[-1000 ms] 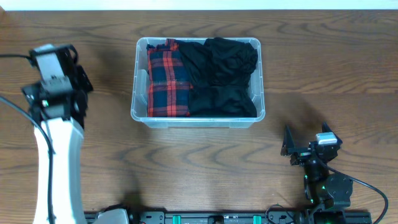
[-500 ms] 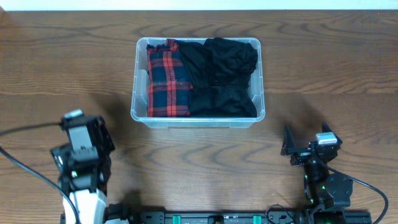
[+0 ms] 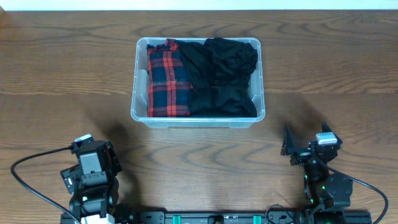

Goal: Pack container

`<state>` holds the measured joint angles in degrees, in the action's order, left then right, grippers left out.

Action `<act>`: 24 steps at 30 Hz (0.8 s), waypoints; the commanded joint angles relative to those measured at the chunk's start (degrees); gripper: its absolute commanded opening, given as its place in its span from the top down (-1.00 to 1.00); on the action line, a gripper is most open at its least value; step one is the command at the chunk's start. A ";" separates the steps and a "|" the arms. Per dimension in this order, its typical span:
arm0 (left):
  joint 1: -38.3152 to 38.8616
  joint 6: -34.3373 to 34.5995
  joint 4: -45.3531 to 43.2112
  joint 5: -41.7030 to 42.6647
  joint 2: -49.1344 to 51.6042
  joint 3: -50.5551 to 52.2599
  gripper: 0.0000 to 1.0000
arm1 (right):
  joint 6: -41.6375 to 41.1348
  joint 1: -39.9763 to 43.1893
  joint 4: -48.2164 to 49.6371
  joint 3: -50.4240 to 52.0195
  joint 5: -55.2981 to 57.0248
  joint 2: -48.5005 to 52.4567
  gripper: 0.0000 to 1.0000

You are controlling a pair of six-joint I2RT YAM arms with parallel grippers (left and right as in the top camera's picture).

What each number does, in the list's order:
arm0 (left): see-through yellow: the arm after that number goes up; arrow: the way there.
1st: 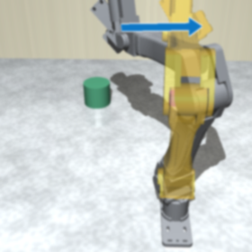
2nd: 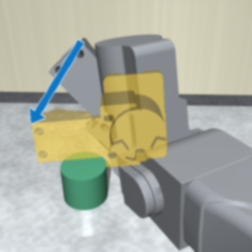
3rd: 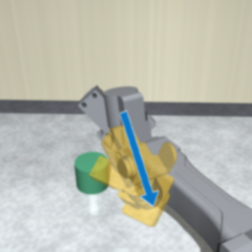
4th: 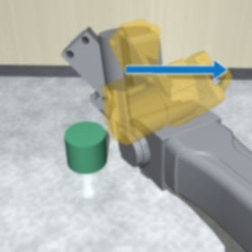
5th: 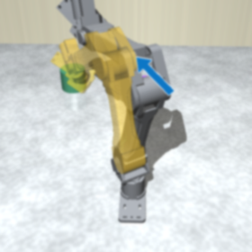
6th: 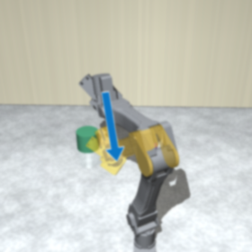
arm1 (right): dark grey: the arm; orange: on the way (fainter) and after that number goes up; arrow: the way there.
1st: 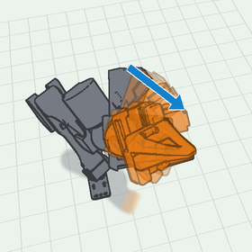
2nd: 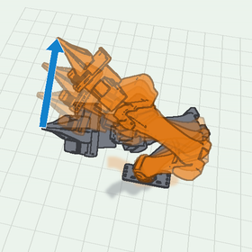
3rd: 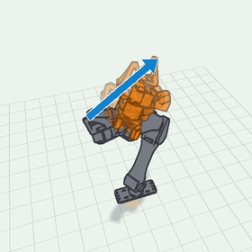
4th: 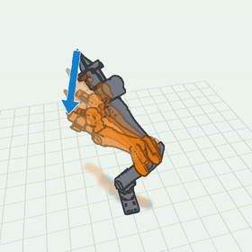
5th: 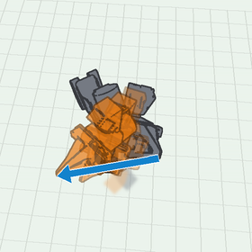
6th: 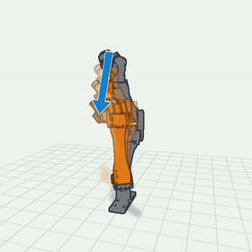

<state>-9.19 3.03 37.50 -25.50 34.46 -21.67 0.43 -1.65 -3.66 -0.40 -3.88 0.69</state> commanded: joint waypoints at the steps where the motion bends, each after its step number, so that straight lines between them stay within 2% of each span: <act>1: 0.07 0.70 0.28 -0.52 -1.33 0.13 -0.96 | -0.59 0.68 -0.24 0.09 0.00 -0.37 -0.98; 3: 0.07 0.76 0.20 -0.35 -1.99 0.15 -0.96 | -0.59 0.68 -0.24 0.09 0.02 -0.37 -0.99; 8: 0.13 0.74 -1.42 9.60 -3.19 1.16 -0.96 | -0.59 0.68 -0.24 0.09 0.00 -0.37 -0.99; 14: 0.13 0.72 -12.70 22.05 -4.96 5.14 -0.96 | -0.59 0.68 -0.24 0.09 0.00 -0.37 -0.99; 17: 0.13 0.72 -18.49 24.37 -5.95 7.37 -0.96 | -0.59 0.68 -0.24 0.09 0.00 -0.37 -0.98; 24: 0.17 0.72 -25.31 28.00 -7.54 9.94 -0.96 | -0.59 0.68 -0.24 0.09 0.00 -0.37 -0.98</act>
<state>-9.19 3.22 13.45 -1.28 27.88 -12.64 0.43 -1.65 -3.66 -0.40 -3.88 0.69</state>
